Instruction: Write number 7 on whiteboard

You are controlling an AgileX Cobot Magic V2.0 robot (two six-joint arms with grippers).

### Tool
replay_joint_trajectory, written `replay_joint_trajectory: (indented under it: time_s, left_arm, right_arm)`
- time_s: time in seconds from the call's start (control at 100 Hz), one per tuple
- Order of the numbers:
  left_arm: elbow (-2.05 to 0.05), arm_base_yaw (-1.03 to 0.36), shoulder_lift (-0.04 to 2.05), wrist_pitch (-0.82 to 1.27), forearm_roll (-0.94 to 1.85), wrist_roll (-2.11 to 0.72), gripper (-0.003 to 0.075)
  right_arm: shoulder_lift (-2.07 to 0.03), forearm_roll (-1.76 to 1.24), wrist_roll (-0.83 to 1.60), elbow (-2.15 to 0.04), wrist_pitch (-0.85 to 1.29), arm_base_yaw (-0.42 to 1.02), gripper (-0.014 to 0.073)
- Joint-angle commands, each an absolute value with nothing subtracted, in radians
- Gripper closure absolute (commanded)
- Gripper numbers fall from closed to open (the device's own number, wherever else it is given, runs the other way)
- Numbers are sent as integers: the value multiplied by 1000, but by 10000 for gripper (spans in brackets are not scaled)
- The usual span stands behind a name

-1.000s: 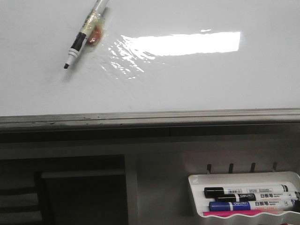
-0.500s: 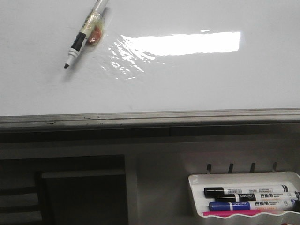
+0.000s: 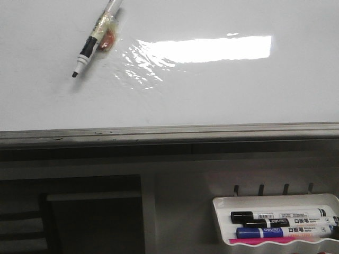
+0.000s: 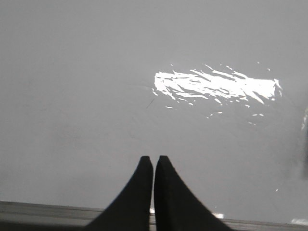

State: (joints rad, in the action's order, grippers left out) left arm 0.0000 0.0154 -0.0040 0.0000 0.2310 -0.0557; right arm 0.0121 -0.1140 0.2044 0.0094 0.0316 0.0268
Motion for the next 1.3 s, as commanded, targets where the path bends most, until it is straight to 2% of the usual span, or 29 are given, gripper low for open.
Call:
replay_joint_trajectory:
  time_s: [0.0, 0.25, 0.34, 0.57, 0.72, 0.86, 1.05, 1.13, 1.19, 1.26, 1.29]
  left_arm:
    - [35, 11, -34, -81, 364, -44, 741]
    - [32, 11, -34, -93, 758, -44, 741]
    - [14, 11, -34, -84, 818, -44, 741]
    - [-174, 11, 25, 139, 676, -48, 741]
    - [-360, 11, 179, 355, 463, -50, 741]
    - [-514, 11, 335, 520, 433, -174, 741]
    - [-583, -92, 447, 532, 481, -207, 740]
    - [-585, -138, 475, 503, 481, -207, 713]
    - [-585, -167, 496, 479, 483, -207, 646]
    - [-585, -194, 522, 444, 503, -207, 510]
    - [-585, -203, 534, 425, 513, -207, 424]
  right_arm:
    - [31, -214, 201, 40, -93, 20, 657]
    - [31, -673, 201, 40, -136, 20, 657]
    - [31, -730, 201, 25, -96, 20, 657]
    - [-46, -665, 203, -125, 184, 20, 653]
    - [-239, -535, 203, -290, 361, 20, 654]
    - [-430, -480, 203, -436, 499, 20, 654]
    - [-573, -482, 216, -541, 579, 20, 645]
    - [-592, -499, 249, -553, 580, 24, 566]
    - [-602, -508, 250, -554, 581, 24, 439]
    - [-606, -511, 250, -554, 581, 24, 267]
    - [-607, -511, 250, -554, 581, 24, 207]
